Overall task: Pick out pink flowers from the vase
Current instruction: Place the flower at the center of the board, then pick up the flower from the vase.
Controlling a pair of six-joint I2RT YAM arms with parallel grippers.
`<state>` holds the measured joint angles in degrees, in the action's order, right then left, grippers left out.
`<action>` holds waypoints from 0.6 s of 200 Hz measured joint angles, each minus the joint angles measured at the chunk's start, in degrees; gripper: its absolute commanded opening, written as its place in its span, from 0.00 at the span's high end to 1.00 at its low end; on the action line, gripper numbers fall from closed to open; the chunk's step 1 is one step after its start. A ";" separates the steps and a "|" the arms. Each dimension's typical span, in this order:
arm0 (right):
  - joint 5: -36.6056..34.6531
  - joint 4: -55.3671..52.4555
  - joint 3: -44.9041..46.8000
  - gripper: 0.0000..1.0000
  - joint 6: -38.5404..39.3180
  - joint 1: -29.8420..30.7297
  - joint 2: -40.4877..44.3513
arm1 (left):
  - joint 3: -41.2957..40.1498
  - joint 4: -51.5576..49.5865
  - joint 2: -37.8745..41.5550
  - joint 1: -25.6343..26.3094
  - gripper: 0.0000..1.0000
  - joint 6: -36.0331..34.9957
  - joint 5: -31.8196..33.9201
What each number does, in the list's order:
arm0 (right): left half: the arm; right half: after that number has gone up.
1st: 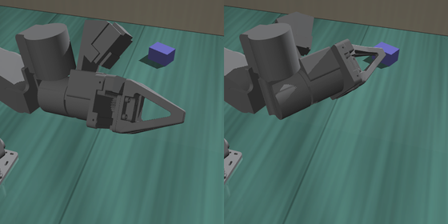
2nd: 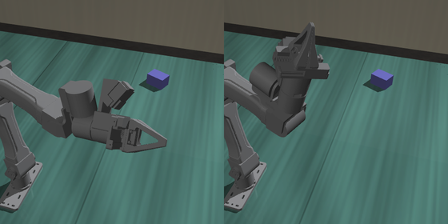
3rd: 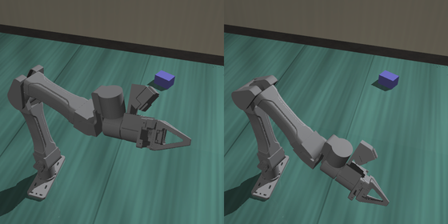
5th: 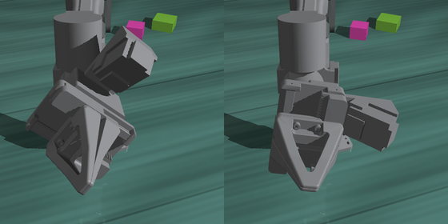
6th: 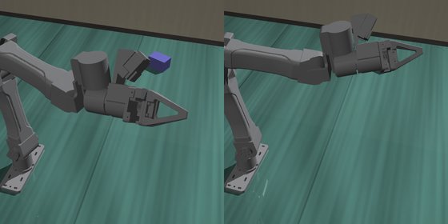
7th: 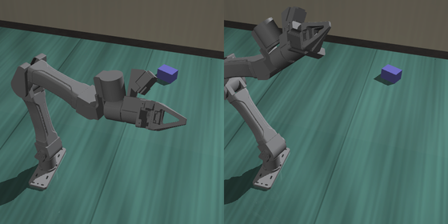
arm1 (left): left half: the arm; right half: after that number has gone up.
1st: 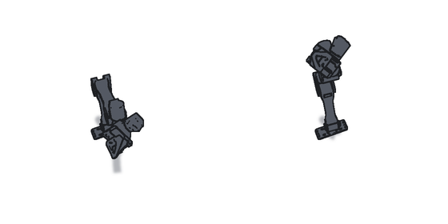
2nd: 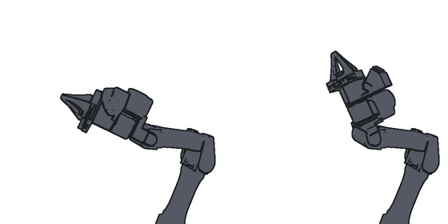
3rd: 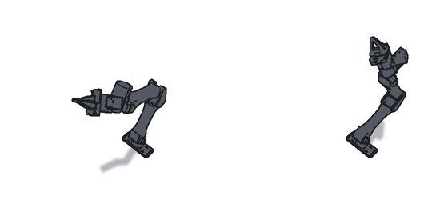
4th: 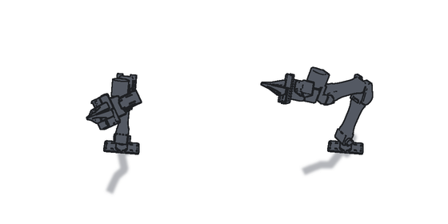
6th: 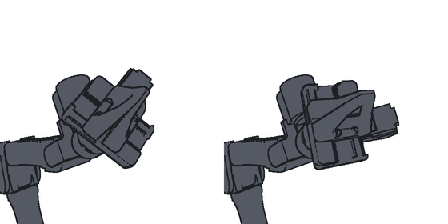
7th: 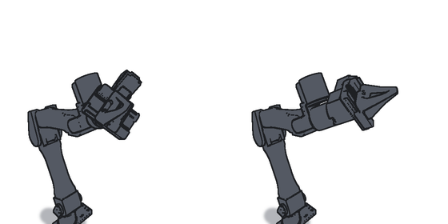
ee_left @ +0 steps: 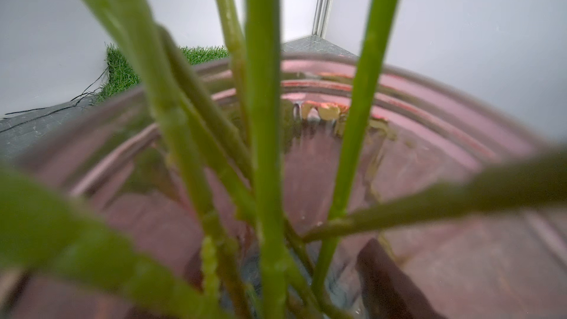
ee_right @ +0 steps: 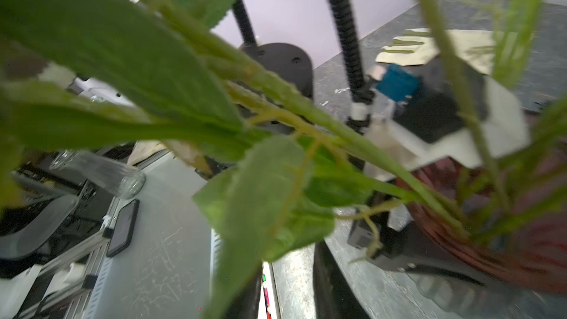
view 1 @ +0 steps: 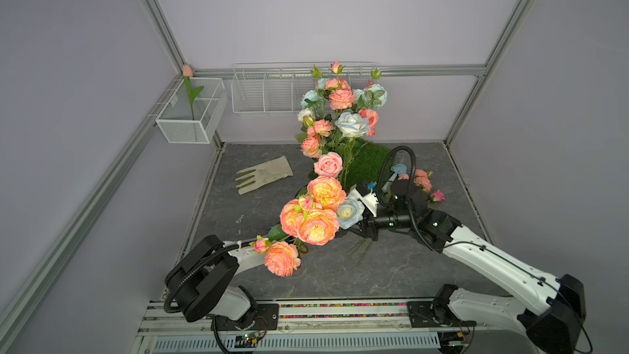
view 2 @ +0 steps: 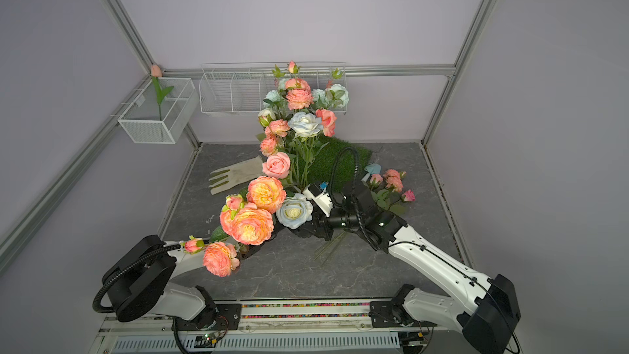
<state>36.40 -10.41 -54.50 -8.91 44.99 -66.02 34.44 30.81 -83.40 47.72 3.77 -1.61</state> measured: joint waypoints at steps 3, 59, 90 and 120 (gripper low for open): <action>0.22 -0.11 -0.39 0.66 0.28 0.33 -0.37 | 0.09 -0.07 -0.02 0.00 1.00 0.00 0.00; -4.04 1.29 -2.95 0.58 3.17 3.50 -1.01 | 0.35 -0.26 -0.20 -0.11 1.00 0.00 -0.20; -8.55 2.40 -4.66 0.57 4.26 3.50 -1.70 | 0.42 -0.26 -0.28 -0.11 1.00 0.02 -0.20; -11.56 3.93 -6.23 0.57 5.22 3.50 -3.43 | 0.46 -0.28 -0.28 -0.11 1.00 0.09 -0.33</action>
<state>24.84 -6.48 -60.73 -3.68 48.49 -69.45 34.89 30.52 -83.68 47.62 3.86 -1.93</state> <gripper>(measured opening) 0.427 0.698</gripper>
